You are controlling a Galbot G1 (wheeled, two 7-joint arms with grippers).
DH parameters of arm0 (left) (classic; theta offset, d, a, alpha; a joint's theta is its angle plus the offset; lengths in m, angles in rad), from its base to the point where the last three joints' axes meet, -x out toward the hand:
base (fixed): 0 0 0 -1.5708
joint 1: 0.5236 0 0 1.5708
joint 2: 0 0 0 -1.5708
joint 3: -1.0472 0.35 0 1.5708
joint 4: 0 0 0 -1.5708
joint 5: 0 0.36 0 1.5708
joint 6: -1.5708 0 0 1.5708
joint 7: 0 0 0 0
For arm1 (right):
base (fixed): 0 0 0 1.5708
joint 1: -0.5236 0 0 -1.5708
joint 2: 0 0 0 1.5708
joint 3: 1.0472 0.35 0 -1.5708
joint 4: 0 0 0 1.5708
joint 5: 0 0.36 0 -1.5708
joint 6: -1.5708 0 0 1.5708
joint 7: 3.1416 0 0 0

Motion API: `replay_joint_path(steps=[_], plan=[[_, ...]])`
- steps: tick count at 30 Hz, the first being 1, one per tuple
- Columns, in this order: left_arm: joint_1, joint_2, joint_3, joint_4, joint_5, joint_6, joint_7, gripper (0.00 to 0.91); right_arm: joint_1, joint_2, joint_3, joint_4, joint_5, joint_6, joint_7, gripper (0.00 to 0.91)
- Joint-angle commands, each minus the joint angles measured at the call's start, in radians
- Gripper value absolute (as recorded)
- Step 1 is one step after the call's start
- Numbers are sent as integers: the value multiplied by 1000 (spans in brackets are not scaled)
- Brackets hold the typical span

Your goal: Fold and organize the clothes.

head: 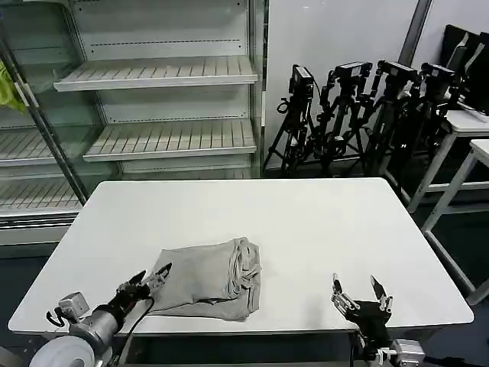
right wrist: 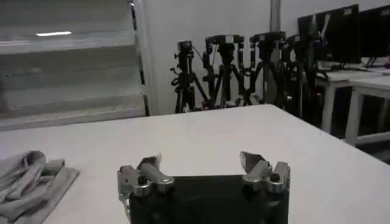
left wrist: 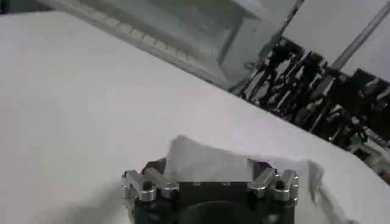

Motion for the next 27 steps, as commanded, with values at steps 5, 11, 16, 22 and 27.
replay_joint_path(steps=[5, 11, 16, 22, 27], plan=[[-39, 8, 10, 107, -176, 6, 102, 907, 4, 0, 2, 0, 2, -1, 0, 907], [-70, 15, 26, 138, -195, 6, 99, 907, -3, 8, 7, 11, 2, -3, 0, 907], [-71, 27, 27, 163, -203, 6, 97, 907, -20, 13, 18, 24, 2, -2, 0, 907], [-63, 31, 32, 165, -222, 6, 94, 81, -29, 14, 27, 41, 1, -3, 0, 907], [-55, 26, 30, 160, -232, 5, 95, 50, -39, 18, 31, 54, 0, -3, 0, 907]])
